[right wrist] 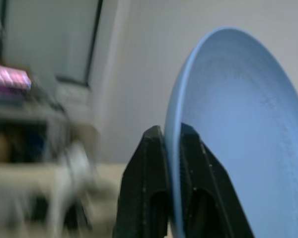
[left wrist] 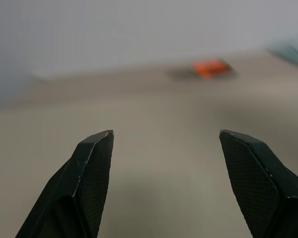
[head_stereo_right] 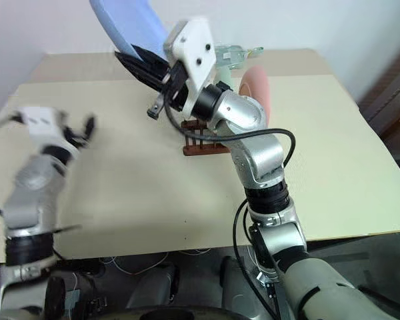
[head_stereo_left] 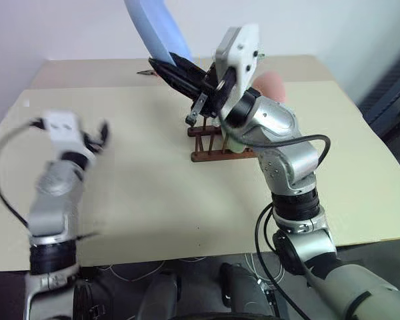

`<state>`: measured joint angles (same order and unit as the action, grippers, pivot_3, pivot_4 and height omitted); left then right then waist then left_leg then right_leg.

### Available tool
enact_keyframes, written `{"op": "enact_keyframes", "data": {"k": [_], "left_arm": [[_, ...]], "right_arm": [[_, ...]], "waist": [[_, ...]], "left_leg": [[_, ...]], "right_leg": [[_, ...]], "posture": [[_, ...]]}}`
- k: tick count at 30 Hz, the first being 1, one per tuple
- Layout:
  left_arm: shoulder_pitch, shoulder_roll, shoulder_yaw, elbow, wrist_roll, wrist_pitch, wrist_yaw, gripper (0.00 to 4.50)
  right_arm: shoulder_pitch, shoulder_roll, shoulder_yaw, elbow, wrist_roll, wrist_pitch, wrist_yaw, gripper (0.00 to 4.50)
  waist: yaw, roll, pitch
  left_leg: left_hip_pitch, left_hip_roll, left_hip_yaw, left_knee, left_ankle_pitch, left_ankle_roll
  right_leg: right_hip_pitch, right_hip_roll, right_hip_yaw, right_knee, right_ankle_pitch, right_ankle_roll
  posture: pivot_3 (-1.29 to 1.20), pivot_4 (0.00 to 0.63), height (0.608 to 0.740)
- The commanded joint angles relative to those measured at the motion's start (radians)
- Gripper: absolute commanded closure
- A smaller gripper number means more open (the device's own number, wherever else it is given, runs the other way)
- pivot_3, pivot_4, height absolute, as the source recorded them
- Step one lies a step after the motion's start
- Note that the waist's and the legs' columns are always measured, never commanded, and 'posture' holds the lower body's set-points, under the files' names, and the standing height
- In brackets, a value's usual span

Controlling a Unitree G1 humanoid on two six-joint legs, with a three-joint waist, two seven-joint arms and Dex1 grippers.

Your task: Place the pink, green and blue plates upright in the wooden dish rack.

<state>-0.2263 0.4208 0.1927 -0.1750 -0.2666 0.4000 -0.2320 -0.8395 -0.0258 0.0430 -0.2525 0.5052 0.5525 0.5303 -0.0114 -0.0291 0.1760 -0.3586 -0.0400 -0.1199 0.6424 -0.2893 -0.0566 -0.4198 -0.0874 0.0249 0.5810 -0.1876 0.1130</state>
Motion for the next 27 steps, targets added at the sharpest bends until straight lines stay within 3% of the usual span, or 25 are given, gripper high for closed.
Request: {"op": "enact_keyframes", "data": {"k": [1,12,24,27], "left_arm": [[0.079,0.005,-0.046,-0.080,-0.024,-0.058,-0.111,1.05],[0.169,0.055,-0.155,-0.168,-0.040,-0.042,-0.307,1.05],[0.164,0.032,-0.196,-0.182,-0.025,-0.030,-0.301,1.05],[0.163,0.027,-0.213,-0.181,-0.012,-0.034,-0.301,0.98]], "right_arm": [[0.031,0.068,-0.090,-0.072,0.161,0.171,-0.167,4.50],[0.011,0.174,-0.245,0.021,0.357,0.357,-0.494,4.50],[-0.043,0.156,-0.297,0.123,0.390,0.336,-0.592,4.50],[-0.073,0.105,-0.255,0.157,0.322,0.296,-0.541,3.50]], "waist": [[-0.004,0.000,0.000],[-0.007,0.003,0.001],[-0.010,0.003,0.001],[-0.010,0.003,0.001]], "left_leg": [[0.000,0.001,0.000,-0.001,0.000,0.000],[0.002,0.002,0.003,-0.008,0.001,0.000],[0.002,0.003,0.003,-0.009,0.001,0.000],[0.002,0.003,0.003,-0.009,0.001,0.000]], "right_leg": [[-0.001,0.000,0.000,0.001,0.000,0.000],[-0.006,0.002,0.001,0.002,-0.001,-0.003],[-0.006,0.002,0.001,0.002,0.000,-0.001],[-0.006,0.003,0.001,0.002,0.000,-0.002]], "posture": [[0.00,0.150,0.740],[0.00,0.150,0.740],[0.00,0.150,0.740],[0.00,0.150,0.740]]}}
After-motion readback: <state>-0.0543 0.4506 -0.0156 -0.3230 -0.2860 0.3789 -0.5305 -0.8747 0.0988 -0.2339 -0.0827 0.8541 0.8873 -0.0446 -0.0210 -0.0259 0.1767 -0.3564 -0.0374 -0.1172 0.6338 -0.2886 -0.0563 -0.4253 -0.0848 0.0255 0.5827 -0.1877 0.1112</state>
